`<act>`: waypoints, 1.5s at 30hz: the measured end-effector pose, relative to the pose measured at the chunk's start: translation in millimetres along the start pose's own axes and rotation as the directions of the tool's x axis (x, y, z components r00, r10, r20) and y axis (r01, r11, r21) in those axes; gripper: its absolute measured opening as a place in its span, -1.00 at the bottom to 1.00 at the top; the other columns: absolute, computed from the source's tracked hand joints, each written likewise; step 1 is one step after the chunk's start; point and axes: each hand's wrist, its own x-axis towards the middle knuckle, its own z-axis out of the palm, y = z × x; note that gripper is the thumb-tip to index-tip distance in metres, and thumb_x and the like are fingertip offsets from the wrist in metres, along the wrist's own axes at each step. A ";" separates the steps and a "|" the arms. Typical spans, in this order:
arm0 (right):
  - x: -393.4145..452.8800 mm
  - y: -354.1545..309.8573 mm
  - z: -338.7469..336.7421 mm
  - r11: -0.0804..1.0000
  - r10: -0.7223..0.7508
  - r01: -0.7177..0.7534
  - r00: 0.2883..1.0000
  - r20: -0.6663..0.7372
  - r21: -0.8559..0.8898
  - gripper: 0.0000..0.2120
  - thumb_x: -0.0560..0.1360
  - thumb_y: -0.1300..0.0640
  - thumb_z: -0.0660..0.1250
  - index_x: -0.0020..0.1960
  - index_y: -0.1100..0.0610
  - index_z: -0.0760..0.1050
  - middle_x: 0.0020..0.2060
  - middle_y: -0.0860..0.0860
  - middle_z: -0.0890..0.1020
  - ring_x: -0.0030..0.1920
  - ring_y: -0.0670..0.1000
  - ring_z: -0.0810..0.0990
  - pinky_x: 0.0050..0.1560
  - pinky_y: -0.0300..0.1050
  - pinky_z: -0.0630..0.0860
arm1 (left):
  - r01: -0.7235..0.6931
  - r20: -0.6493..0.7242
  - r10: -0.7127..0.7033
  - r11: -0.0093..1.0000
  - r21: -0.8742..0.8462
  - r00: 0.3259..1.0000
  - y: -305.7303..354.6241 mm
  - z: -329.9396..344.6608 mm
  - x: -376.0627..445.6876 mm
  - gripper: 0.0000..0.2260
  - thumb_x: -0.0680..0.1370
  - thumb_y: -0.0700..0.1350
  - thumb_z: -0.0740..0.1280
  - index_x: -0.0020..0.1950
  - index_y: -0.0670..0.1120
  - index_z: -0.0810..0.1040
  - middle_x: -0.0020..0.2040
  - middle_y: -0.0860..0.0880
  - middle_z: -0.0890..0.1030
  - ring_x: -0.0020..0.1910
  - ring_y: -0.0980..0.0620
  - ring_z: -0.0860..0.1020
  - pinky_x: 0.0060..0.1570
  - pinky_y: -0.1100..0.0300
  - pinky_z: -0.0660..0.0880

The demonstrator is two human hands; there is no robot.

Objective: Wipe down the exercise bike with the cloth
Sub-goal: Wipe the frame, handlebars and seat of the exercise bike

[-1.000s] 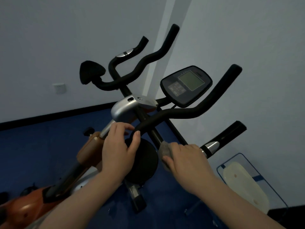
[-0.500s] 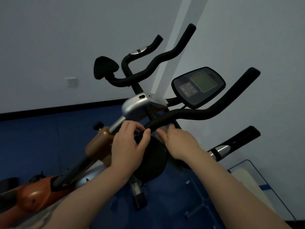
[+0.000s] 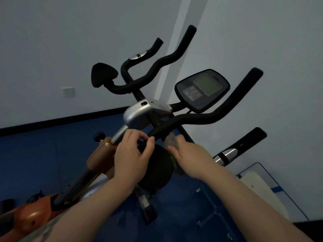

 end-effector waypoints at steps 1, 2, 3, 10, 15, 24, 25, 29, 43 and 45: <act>-12.1 5.2 0.1 0.997 -0.028 0.028 1.000 -0.009 -0.066 -0.65 0.64 -0.19 0.00 0.18 0.07 0.27 -0.15 -0.02 0.51 -0.16 0.08 0.54 -0.23 -0.03 0.31 | -0.001 0.006 0.001 1.000 -0.001 1.000 -0.2 -0.6 0.3 -0.85 0.52 0.19 0.21 -0.13 0.16 0.42 -0.10 0.20 0.42 -0.07 0.24 0.46 -0.23 0.33 0.36; -23.0 9.1 -0.6 0.990 -0.055 0.052 0.998 -0.020 -0.128 -0.65 0.64 -0.20 0.01 0.18 0.05 0.27 -0.13 -0.03 0.52 -0.17 0.06 0.53 -0.21 -0.04 0.33 | -0.002 0.011 0.002 1.000 -0.002 1.000 -0.8 -1.6 0.6 -0.87 0.52 0.20 0.21 -0.14 0.18 0.41 -0.09 0.21 0.42 -0.07 0.24 0.46 -0.24 0.32 0.36; -31.7 13.0 -2.5 0.979 -0.094 0.086 0.995 -0.035 -0.183 -0.65 0.63 -0.21 0.02 0.20 0.04 0.28 -0.08 -0.04 0.54 -0.14 0.03 0.52 -0.12 -0.03 0.39 | -0.005 0.016 0.005 1.000 -0.004 1.000 -0.9 -1.9 1.6 -0.87 0.52 0.19 0.21 -0.15 0.19 0.40 -0.09 0.21 0.42 -0.07 0.23 0.47 -0.24 0.32 0.36; -80.6 61.7 -20.7 0.914 -0.346 0.280 0.916 -0.203 -0.293 -0.54 0.51 -0.15 0.32 0.35 -0.01 0.47 0.24 -0.07 0.50 0.28 -0.07 0.46 0.50 0.10 0.09 | -0.014 0.027 0.014 1.000 -0.006 1.000 1.3 -1.4 2.3 -0.90 0.53 0.13 0.25 -0.17 0.21 0.39 -0.08 0.22 0.43 -0.07 0.25 0.48 -0.23 0.33 0.33; -82.8 36.6 15.0 0.974 -0.226 0.208 0.851 -0.474 -0.092 -0.60 0.60 -0.17 0.17 0.17 0.07 0.60 0.22 -0.03 0.54 0.29 -0.04 0.46 0.49 0.08 0.15 | -0.032 0.042 0.033 0.999 -0.011 0.999 3.6 -3.2 1.8 -0.89 0.55 0.07 0.24 -0.17 0.23 0.37 -0.06 0.26 0.43 -0.07 0.26 0.47 -0.21 0.30 0.35; -77.2 53.7 29.9 0.994 -0.067 -0.016 0.673 -0.737 -0.105 -0.71 0.59 0.09 0.24 0.17 0.22 0.61 0.17 0.15 0.54 0.27 0.17 0.45 0.36 0.28 0.31 | -0.387 0.230 0.374 0.922 0.016 0.899 63.5 16.8 26.7 -0.92 0.50 -0.12 0.28 -0.06 -0.02 0.56 -0.04 0.09 0.52 -0.03 0.11 0.47 -0.04 0.09 0.44; -76.4 53.4 32.7 0.985 -0.148 0.038 0.694 -0.704 -0.170 -0.70 0.60 0.08 0.22 0.18 0.22 0.61 0.19 0.15 0.55 0.31 0.16 0.44 0.42 0.27 0.25 | -0.394 0.303 0.368 0.919 0.027 0.879 68.2 23.0 27.8 -0.93 0.51 -0.15 0.32 -0.05 -0.03 0.57 -0.03 0.08 0.53 -0.02 0.09 0.48 -0.02 0.09 0.43; -74.3 94.0 -3.8 0.964 -0.164 -0.055 0.649 -0.743 -0.262 -0.67 0.60 0.08 0.21 0.20 0.24 0.61 0.16 0.19 0.57 0.30 0.18 0.46 0.50 0.16 0.11 | -0.465 0.438 0.367 0.874 0.140 0.821 67.4 35.7 21.3 -0.92 0.52 -0.12 0.36 -0.02 0.03 0.60 -0.02 0.16 0.58 -0.02 0.14 0.51 -0.01 0.23 0.35; -57.3 108.3 -48.5 0.913 0.181 -0.409 0.438 -0.881 -0.015 -0.40 0.53 -0.07 0.35 0.42 0.29 0.35 0.25 0.28 0.40 0.35 0.23 0.31 0.50 0.22 0.14 | -0.372 0.336 0.309 0.917 0.141 0.890 65.6 34.1 16.6 -0.91 0.47 -0.14 0.36 -0.10 0.05 0.59 -0.22 0.20 0.55 -0.32 0.20 0.41 -0.33 0.41 0.24; -55.1 101.6 -43.0 0.891 0.347 -0.421 0.392 -0.852 0.170 -0.32 0.48 -0.12 0.41 0.43 0.26 0.33 0.30 0.25 0.35 0.39 0.22 0.27 0.43 0.25 0.25 | -0.371 0.332 0.310 0.918 0.140 0.891 66.7 34.7 17.1 -0.90 0.46 -0.15 0.36 -0.11 0.05 0.59 -0.23 0.19 0.55 -0.32 0.20 0.41 -0.33 0.41 0.24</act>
